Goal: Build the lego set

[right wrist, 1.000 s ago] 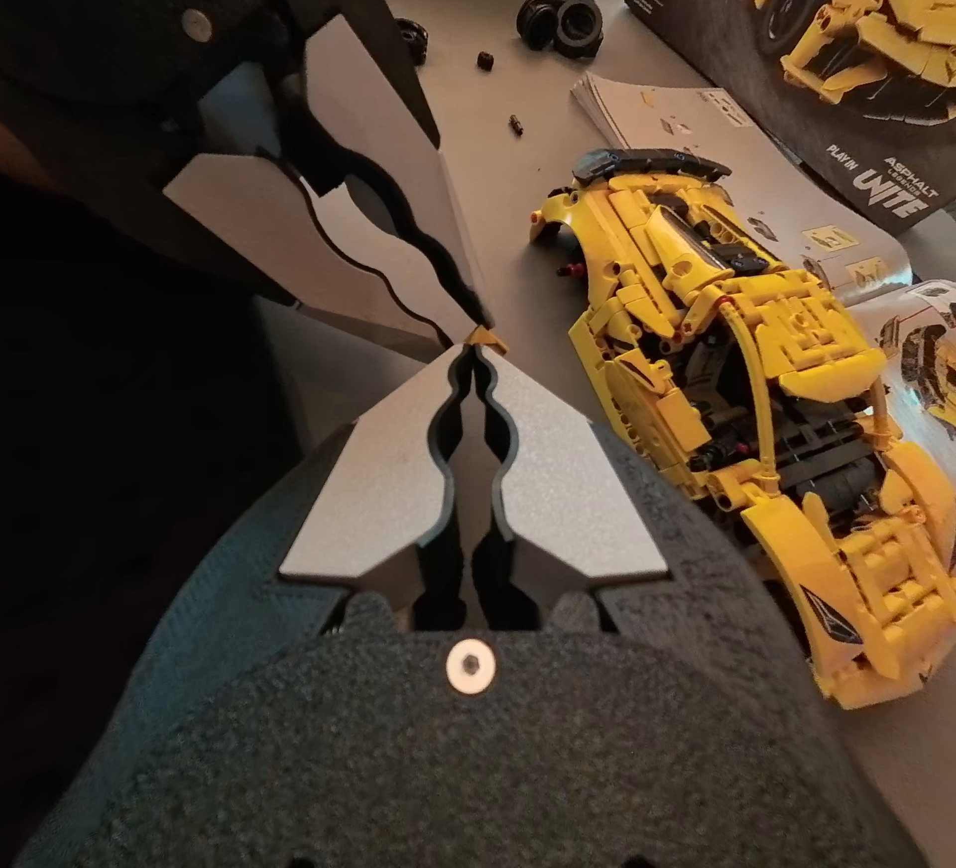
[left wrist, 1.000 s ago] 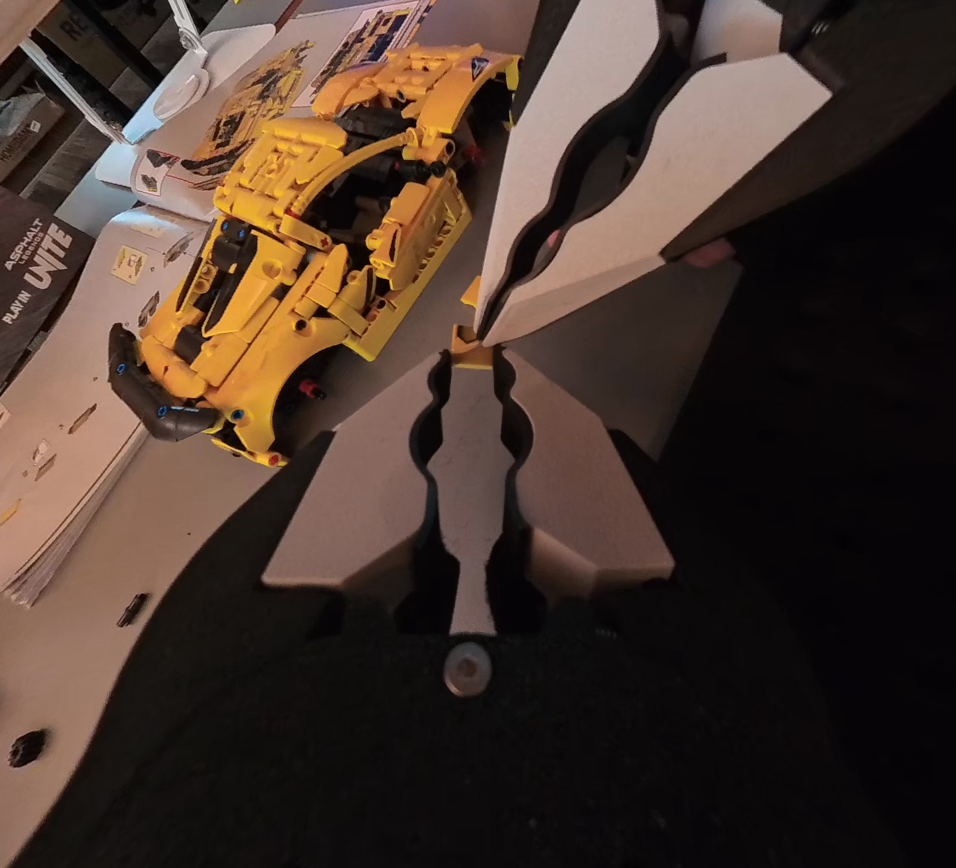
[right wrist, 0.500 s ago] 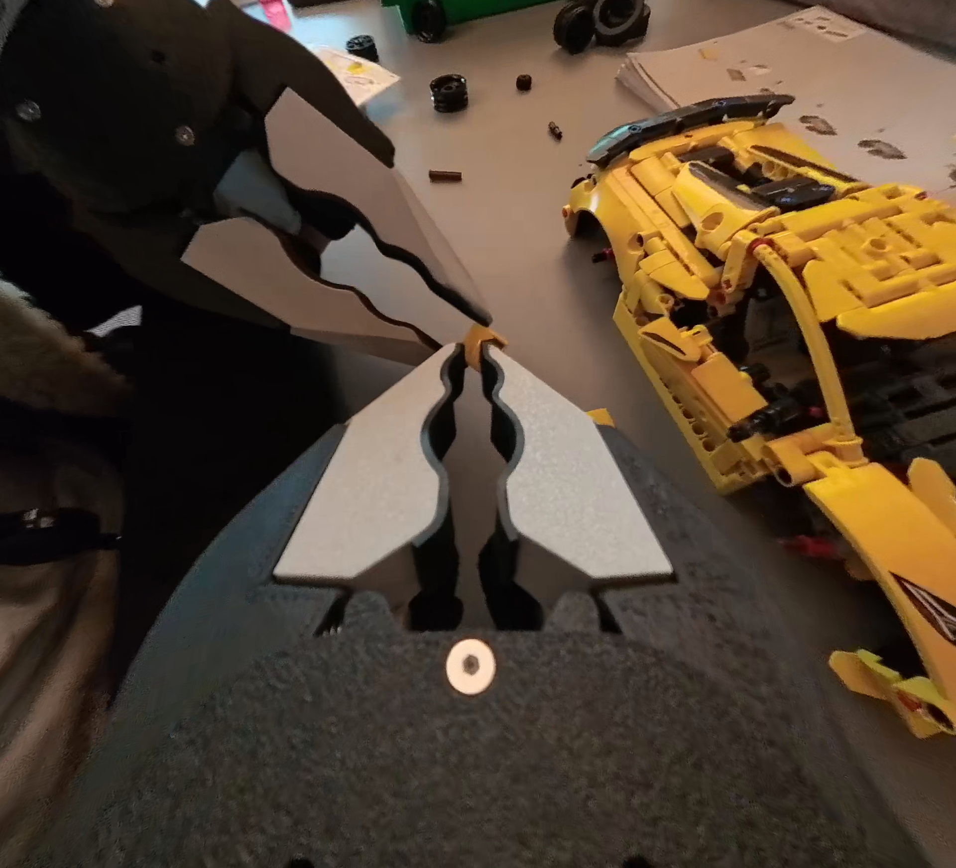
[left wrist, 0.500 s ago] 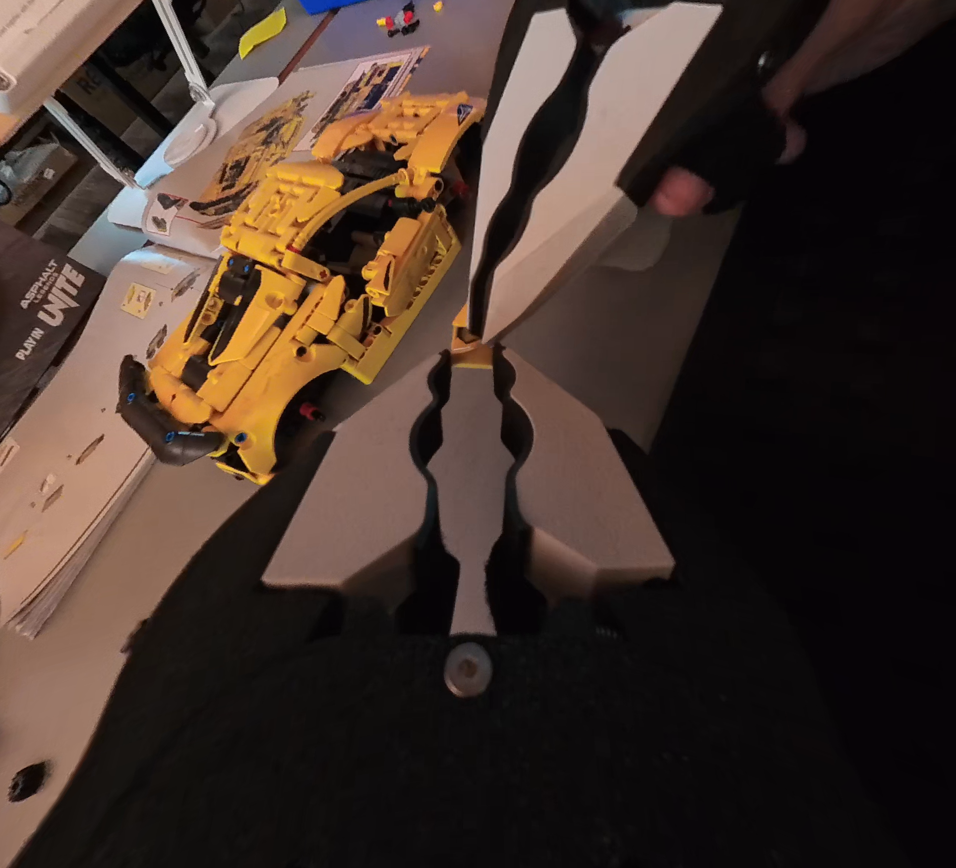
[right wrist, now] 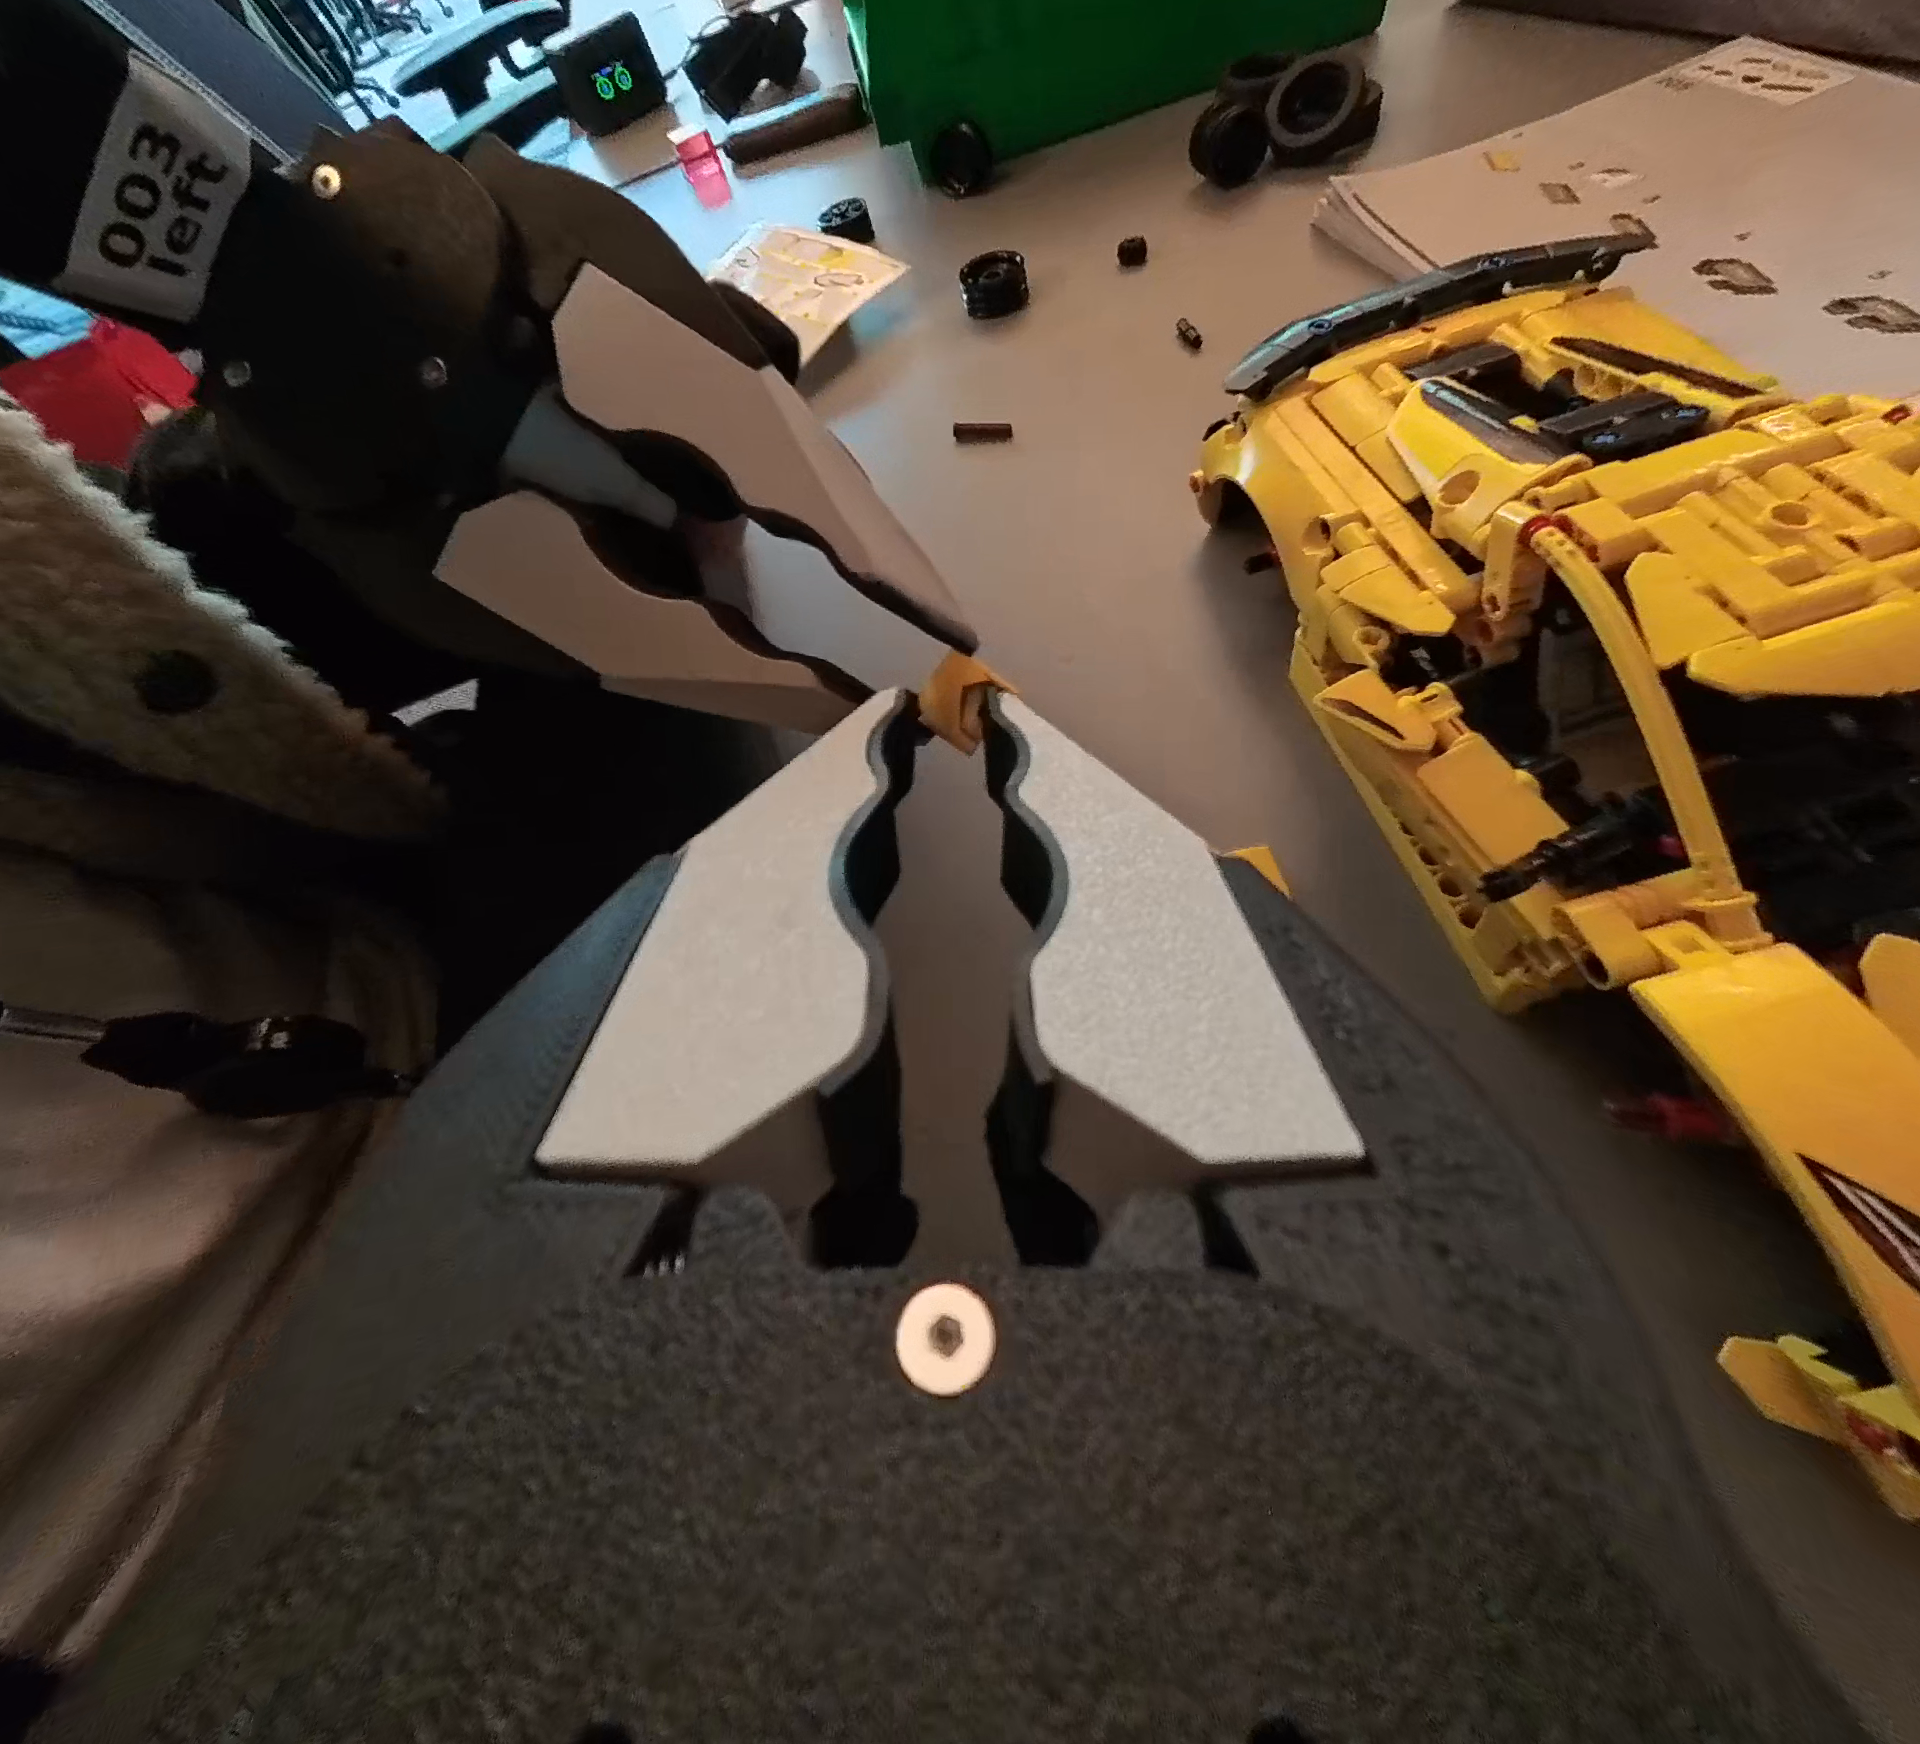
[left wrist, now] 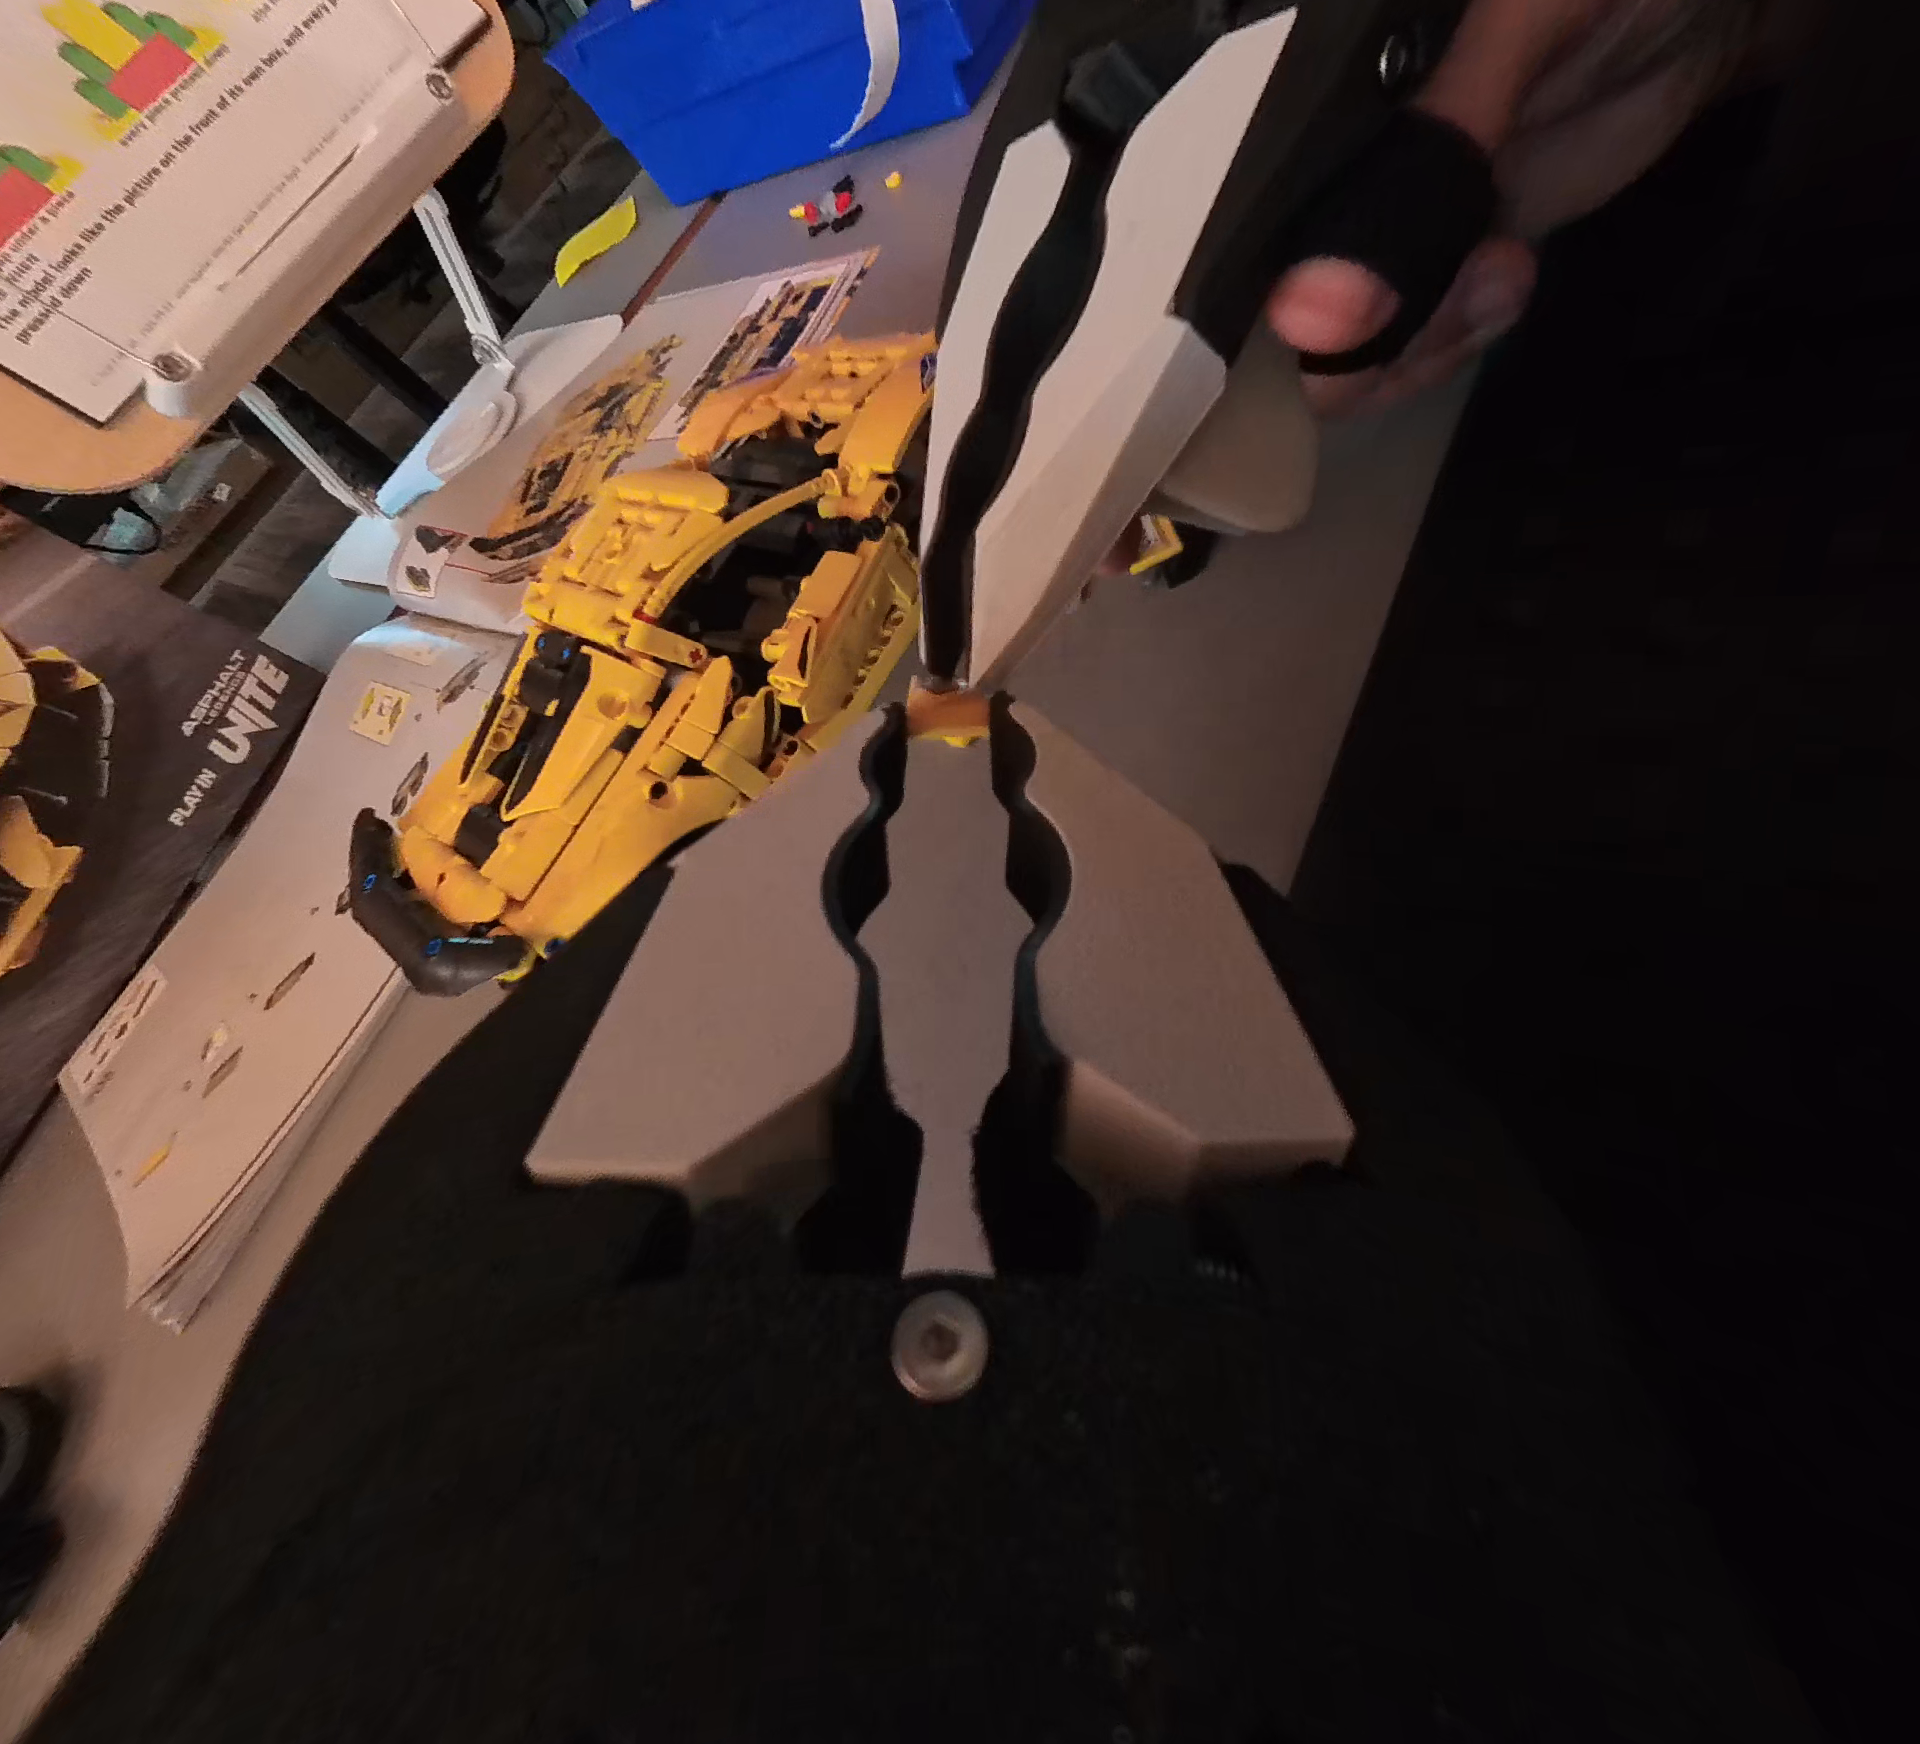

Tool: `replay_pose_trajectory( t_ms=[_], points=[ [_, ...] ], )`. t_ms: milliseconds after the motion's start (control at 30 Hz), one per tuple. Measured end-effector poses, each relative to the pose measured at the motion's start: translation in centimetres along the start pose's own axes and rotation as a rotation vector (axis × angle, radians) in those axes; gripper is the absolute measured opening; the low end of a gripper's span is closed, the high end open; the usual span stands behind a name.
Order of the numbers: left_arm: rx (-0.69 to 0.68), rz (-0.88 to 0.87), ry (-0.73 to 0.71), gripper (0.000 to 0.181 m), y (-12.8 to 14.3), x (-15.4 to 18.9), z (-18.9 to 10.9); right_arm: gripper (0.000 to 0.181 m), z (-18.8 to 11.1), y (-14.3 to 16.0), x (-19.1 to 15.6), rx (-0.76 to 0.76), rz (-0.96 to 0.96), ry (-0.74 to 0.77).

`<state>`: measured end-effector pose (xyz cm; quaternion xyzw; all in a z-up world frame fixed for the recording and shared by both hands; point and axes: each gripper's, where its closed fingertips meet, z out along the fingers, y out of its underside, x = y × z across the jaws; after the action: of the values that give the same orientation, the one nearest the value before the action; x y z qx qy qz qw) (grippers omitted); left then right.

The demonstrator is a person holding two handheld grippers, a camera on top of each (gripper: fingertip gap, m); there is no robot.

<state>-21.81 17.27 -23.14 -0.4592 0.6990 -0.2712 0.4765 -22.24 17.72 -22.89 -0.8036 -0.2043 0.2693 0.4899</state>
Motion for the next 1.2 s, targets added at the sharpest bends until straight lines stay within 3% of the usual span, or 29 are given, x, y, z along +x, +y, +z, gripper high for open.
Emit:
replay_pose_trajectory(
  t_ms=[267,733,767,800,867,967,1133,1200],
  points=[
    [0.069,-0.009,-0.012,0.016,-2.0,-0.2,-1.1,0.017,-1.0,-1.4,-1.0,0.096,0.102,-0.115],
    [0.085,0.068,-0.077,0.016,-3.3,-0.2,-1.6,0.030,-1.4,-2.3,-1.7,0.154,0.219,-0.217],
    [0.093,0.061,-0.081,0.016,-3.4,-0.3,-1.6,0.032,-1.6,-2.5,-1.9,0.162,0.224,-0.229],
    [0.098,0.048,-0.087,0.016,-3.5,-0.4,-1.7,0.052,-1.7,-2.7,-2.2,0.170,0.235,-0.252],
    [0.119,0.009,-0.084,0.015,-3.6,-0.8,-2.0,0.072,-2.0,-2.6,-3.1,0.150,0.283,-0.334],
    [0.230,-0.062,-0.047,0.016,-5.0,-1.0,-3.0,0.062,-2.4,-3.0,-3.2,0.181,0.332,-0.377],
    [0.543,-0.075,0.002,0.015,-8.5,-0.8,-5.8,0.046,-3.5,-4.5,-4.1,0.258,0.575,-0.622],
    [0.542,-0.035,0.013,0.015,-8.4,-0.4,-5.7,0.036,-4.0,-4.9,-4.7,0.277,0.615,-0.711]
  ],
)
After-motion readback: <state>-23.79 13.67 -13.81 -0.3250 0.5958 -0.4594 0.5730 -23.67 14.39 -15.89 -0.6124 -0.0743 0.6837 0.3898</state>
